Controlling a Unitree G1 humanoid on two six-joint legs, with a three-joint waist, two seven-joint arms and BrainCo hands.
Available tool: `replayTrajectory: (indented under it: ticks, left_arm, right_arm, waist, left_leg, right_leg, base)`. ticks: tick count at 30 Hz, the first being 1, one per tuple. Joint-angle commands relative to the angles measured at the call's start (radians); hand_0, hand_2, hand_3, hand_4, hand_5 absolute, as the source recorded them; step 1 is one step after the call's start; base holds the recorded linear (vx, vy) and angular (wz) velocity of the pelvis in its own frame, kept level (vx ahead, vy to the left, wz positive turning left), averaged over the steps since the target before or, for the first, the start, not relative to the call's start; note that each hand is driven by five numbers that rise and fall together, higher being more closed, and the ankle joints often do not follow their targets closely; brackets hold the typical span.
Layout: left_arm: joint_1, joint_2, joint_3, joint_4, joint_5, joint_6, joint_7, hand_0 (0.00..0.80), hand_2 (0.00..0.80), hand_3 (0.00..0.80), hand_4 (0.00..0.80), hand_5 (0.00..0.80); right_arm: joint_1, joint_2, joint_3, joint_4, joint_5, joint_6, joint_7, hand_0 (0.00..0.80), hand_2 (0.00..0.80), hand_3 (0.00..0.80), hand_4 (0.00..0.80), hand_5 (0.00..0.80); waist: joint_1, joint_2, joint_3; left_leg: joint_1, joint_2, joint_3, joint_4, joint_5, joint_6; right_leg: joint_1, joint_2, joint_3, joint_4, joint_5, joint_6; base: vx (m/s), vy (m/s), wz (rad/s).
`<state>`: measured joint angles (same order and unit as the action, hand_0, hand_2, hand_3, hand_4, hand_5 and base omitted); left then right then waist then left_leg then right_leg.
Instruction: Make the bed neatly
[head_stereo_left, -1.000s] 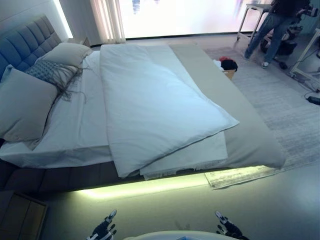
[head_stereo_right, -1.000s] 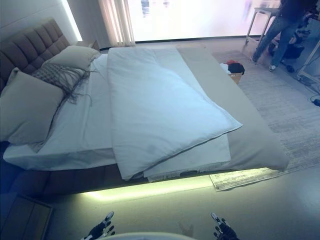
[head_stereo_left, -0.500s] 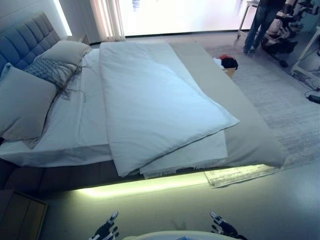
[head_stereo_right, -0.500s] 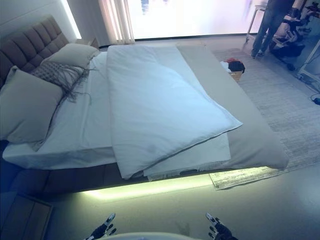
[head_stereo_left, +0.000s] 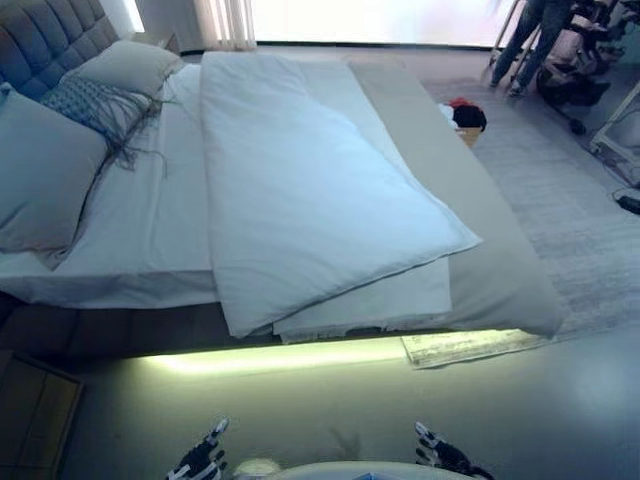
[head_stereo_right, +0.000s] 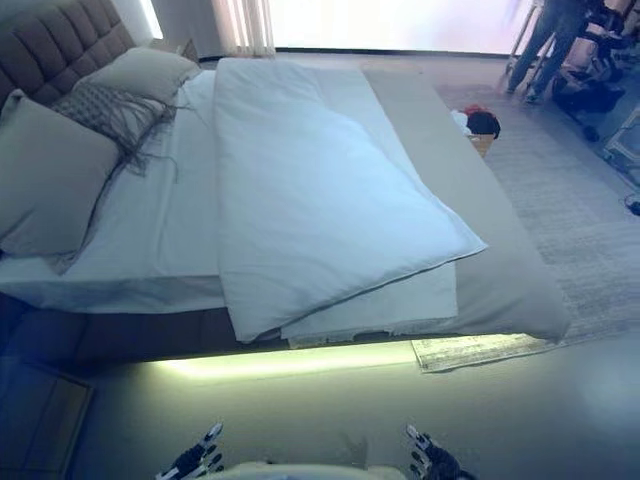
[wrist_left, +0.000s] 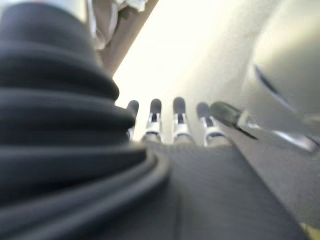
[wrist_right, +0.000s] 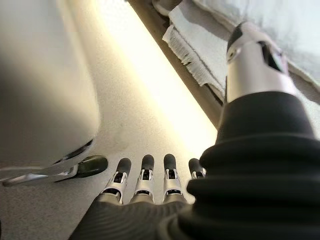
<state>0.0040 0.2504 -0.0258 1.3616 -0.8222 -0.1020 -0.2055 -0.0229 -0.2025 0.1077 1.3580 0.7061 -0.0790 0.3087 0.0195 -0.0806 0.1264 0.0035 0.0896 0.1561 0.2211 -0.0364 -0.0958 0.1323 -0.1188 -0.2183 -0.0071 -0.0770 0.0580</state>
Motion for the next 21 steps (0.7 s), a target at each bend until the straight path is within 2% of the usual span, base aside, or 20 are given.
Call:
replayTrajectory:
  ticks: [1, 2, 3, 4, 5, 6, 8, 10, 11, 13, 14, 16, 17, 19, 21]
  left_arm:
    - [-0.068, -0.042, 0.018, 0.004, -0.088, -0.031, -0.018, 0.000, 0.000, 0.000, 0.000, 0.000]
    - [-0.072, -0.047, 0.014, 0.001, -0.109, -0.032, -0.010, 0.000, 0.000, 0.000, 0.000, 0.000]
    - [-0.073, -0.050, 0.011, 0.001, -0.115, -0.032, -0.005, 0.000, 0.000, 0.000, 0.000, 0.000]
    - [-0.071, -0.054, 0.009, 0.007, -0.109, -0.036, 0.003, 0.000, 0.000, 0.000, 0.000, 0.000]
    - [-0.064, -0.057, 0.011, 0.015, -0.093, -0.038, 0.016, 0.000, 0.000, 0.000, 0.000, 0.000]
    - [-0.050, -0.060, 0.021, 0.023, -0.069, -0.037, 0.025, 0.000, 0.000, 0.000, 0.000, 0.000]
    - [-0.032, -0.066, 0.050, 0.042, -0.031, -0.041, 0.027, 0.000, 0.000, 0.000, 0.000, 0.000]
    - [-0.005, -0.063, 0.089, 0.060, -0.008, -0.043, 0.023, 0.000, 0.000, 0.000, 0.000, 0.000]
    - [0.001, -0.054, 0.100, 0.062, -0.009, -0.041, 0.021, 0.000, 0.000, 0.000, 0.000, 0.000]
    - [0.002, -0.034, 0.109, 0.065, 0.020, -0.035, 0.004, 0.000, 0.000, 0.000, 0.000, 0.000]
    - [-0.010, -0.024, 0.100, 0.062, 0.042, -0.023, 0.008, 0.000, 0.000, 0.000, 0.000, 0.000]
    - [-0.033, -0.013, 0.071, 0.053, 0.037, -0.007, 0.020, 0.000, 0.000, 0.000, 0.000, 0.000]
    - [-0.048, -0.004, 0.057, 0.051, 0.051, -0.001, 0.017, 0.000, 0.000, 0.000, 0.000, 0.000]
    - [-0.064, 0.001, 0.039, 0.051, 0.078, 0.003, 0.017, 0.000, 0.000, 0.000, 0.000, 0.000]
    - [-0.071, 0.014, 0.020, 0.042, 0.105, 0.017, 0.024, 0.000, 0.000, 0.000, 0.000, 0.000]
  right_arm:
    - [-0.055, -0.065, 0.001, 0.032, -0.073, 0.033, -0.063, 0.000, 0.000, 0.000, 0.000, 0.000]
    - [-0.066, -0.076, 0.000, 0.045, -0.053, 0.038, -0.077, 0.000, 0.000, 0.000, 0.000, 0.000]
    - [-0.071, -0.081, -0.001, 0.051, -0.036, 0.039, -0.083, 0.000, 0.000, 0.000, 0.000, 0.000]
    - [-0.080, -0.086, -0.004, 0.053, -0.003, 0.042, -0.088, 0.000, 0.000, 0.000, 0.000, 0.000]
    - [-0.086, -0.087, -0.004, 0.049, 0.025, 0.044, -0.089, 0.000, 0.000, 0.000, 0.000, 0.000]
    - [-0.088, -0.085, -0.006, 0.040, 0.047, 0.042, -0.088, 0.000, 0.000, 0.000, 0.000, 0.000]
    - [-0.087, -0.081, -0.016, 0.032, 0.042, 0.036, -0.073, 0.000, 0.000, 0.000, 0.000, 0.000]
    - [-0.082, -0.065, -0.025, 0.030, 0.000, 0.037, -0.071, 0.000, 0.000, 0.000, 0.000, 0.000]
    - [-0.075, -0.058, -0.030, 0.029, 0.001, 0.039, -0.065, 0.000, 0.000, 0.000, 0.000, 0.000]
    - [-0.047, -0.040, -0.046, 0.026, -0.026, 0.033, -0.048, 0.000, 0.000, 0.000, 0.000, 0.000]
    - [-0.036, -0.034, -0.051, 0.027, -0.037, 0.027, -0.041, 0.000, 0.000, 0.000, 0.000, 0.000]
    - [-0.033, -0.030, -0.049, 0.024, 0.000, 0.025, -0.032, 0.000, 0.000, 0.000, 0.000, 0.000]
    - [-0.032, -0.025, -0.051, 0.024, 0.008, 0.024, -0.025, 0.000, 0.000, 0.000, 0.000, 0.000]
    - [-0.030, -0.022, -0.058, 0.030, 0.005, 0.021, -0.020, 0.000, 0.000, 0.000, 0.000, 0.000]
    - [-0.025, -0.027, -0.062, 0.032, 0.018, 0.029, -0.025, 0.000, 0.000, 0.000, 0.000, 0.000]
  waist:
    - [0.018, 0.052, 0.044]
    - [0.028, 0.068, 0.051]
    - [0.036, 0.075, 0.057]
    - [0.057, 0.078, 0.065]
    - [0.076, 0.076, 0.069]
    - [0.089, 0.075, 0.069]
    - [0.095, 0.079, 0.061]
    - [0.102, 0.081, 0.040]
    - [0.106, 0.076, 0.031]
    - [0.103, 0.065, 0.005]
    - [0.095, 0.060, -0.007]
    - [0.086, 0.052, -0.020]
    - [0.080, 0.049, -0.029]
    - [0.074, 0.049, -0.041]
    - [0.052, 0.059, -0.046]
  left_leg:
    - [-0.123, 0.038, 0.034, 0.019, 0.148, -0.021]
    - [-0.133, 0.065, 0.060, -0.088, 0.199, -0.041]
    - [-0.139, 0.075, 0.066, -0.152, 0.230, -0.050]
    - [-0.166, 0.080, 0.044, -0.252, 0.261, -0.053]
    - [-0.199, 0.087, 0.006, -0.307, 0.264, -0.055]
    - [-0.239, 0.101, -0.020, -0.308, 0.252, -0.059]
    - [-0.227, 0.109, 0.007, -0.308, 0.247, -0.058]
    - [-0.194, 0.117, 0.019, -0.308, 0.232, -0.052]
    - [-0.172, 0.108, 0.016, -0.299, 0.239, -0.047]
    - [-0.151, 0.097, 0.035, -0.250, 0.220, -0.026]
    - [-0.147, 0.085, 0.049, -0.219, 0.200, -0.007]
    - [-0.150, 0.056, 0.045, -0.188, 0.173, 0.021]
    - [-0.148, 0.032, 0.046, -0.177, 0.151, 0.044]
    - [-0.141, 0.002, 0.048, -0.174, 0.130, 0.070]
    - [-0.109, -0.023, 0.049, -0.180, 0.111, 0.089]
  right_leg:
    - [0.006, 0.036, 0.002, 0.070, 0.023, -0.002]
    - [0.030, 0.044, -0.007, 0.056, 0.017, 0.006]
    - [0.049, 0.047, -0.010, 0.046, 0.013, 0.010]
    - [0.079, 0.047, -0.009, 0.038, -0.002, 0.014]
    - [0.102, 0.043, -0.008, 0.036, -0.020, 0.015]
    - [0.119, 0.039, -0.008, 0.037, -0.038, 0.014]
    - [0.148, 0.019, -0.014, 0.058, -0.075, 0.026]
    - [0.182, -0.031, -0.026, 0.088, -0.093, 0.058]
    - [0.199, -0.046, -0.024, 0.093, -0.096, 0.070]
    - [0.215, -0.080, -0.031, 0.122, -0.092, 0.090]
    - [0.210, -0.099, -0.031, 0.159, -0.068, 0.094]
    - [0.195, -0.120, -0.018, 0.210, -0.023, 0.097]
    - [0.187, -0.134, -0.009, 0.255, 0.019, 0.097]
    - [0.162, -0.168, 0.007, 0.355, 0.095, 0.103]
    - [0.089, -0.165, 0.035, 0.430, 0.134, 0.096]
  base:
    - [0.220, 0.156, 0.00]
    - [0.303, 0.182, 0.09]
    - [0.395, 0.190, -0.03]
    - [0.443, 0.174, 0.00]
    - [0.525, 0.216, -0.05]
    - [0.478, 0.231, -0.15]
    - [0.497, 0.313, -0.32]
    - [0.598, 0.372, -0.41]
    - [0.589, 0.324, -0.70]
    - [0.556, 0.309, -0.89]
    - [0.460, 0.282, -0.45]
    - [0.399, 0.244, 0.14]
    - [0.321, 0.183, 0.33]
    - [0.371, 0.201, 0.22]
    - [0.386, 0.153, 0.11]
